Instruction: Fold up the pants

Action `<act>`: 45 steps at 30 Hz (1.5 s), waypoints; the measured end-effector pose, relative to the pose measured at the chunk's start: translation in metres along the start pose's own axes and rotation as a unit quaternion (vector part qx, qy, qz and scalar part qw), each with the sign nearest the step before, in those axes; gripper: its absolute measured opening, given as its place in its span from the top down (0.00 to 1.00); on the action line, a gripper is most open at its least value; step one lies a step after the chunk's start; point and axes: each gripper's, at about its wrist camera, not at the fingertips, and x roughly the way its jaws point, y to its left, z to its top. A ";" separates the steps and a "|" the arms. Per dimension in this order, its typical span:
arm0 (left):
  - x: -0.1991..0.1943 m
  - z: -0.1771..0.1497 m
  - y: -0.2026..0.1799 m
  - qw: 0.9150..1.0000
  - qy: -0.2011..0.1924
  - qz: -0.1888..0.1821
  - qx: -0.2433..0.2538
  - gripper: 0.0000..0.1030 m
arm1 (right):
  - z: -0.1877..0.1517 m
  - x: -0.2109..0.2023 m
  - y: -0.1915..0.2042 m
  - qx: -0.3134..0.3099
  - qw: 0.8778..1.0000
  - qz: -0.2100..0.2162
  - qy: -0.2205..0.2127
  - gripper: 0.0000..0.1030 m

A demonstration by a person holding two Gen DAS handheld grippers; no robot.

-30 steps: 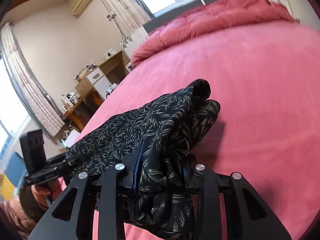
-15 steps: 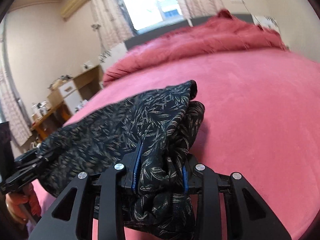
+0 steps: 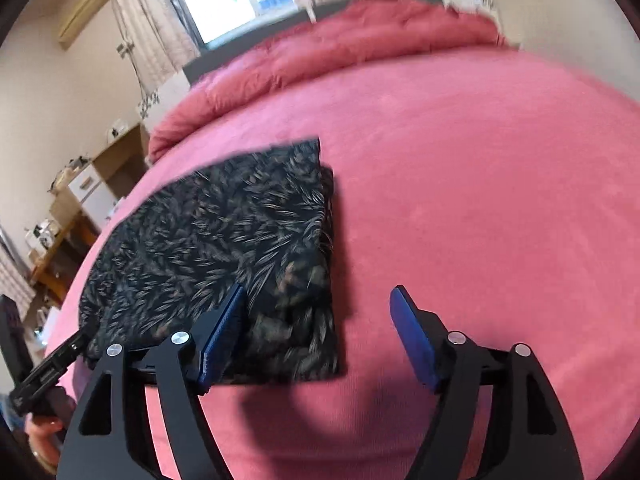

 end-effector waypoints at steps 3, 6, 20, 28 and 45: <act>-0.019 -0.010 -0.011 0.999 -0.024 0.024 -0.003 0.02 | -0.014 -0.023 0.018 -0.039 0.999 -0.003 -0.015 0.23; -0.034 -0.021 -0.022 0.999 -0.024 0.039 -0.001 0.02 | -0.030 -0.039 0.030 -0.059 0.998 -0.008 -0.016 0.18; -0.119 -0.061 -0.059 0.987 -0.071 0.138 0.049 0.02 | -0.091 -0.110 0.066 -0.066 0.996 -0.037 -0.051 0.04; -0.140 -0.069 -0.062 0.988 -0.077 0.128 0.049 0.02 | -0.109 -0.128 0.074 -0.078 0.994 -0.045 -0.060 0.04; -0.140 -0.069 -0.066 0.990 -0.070 0.117 0.047 0.02 | -0.110 -0.132 0.081 -0.095 0.992 -0.047 -0.072 0.04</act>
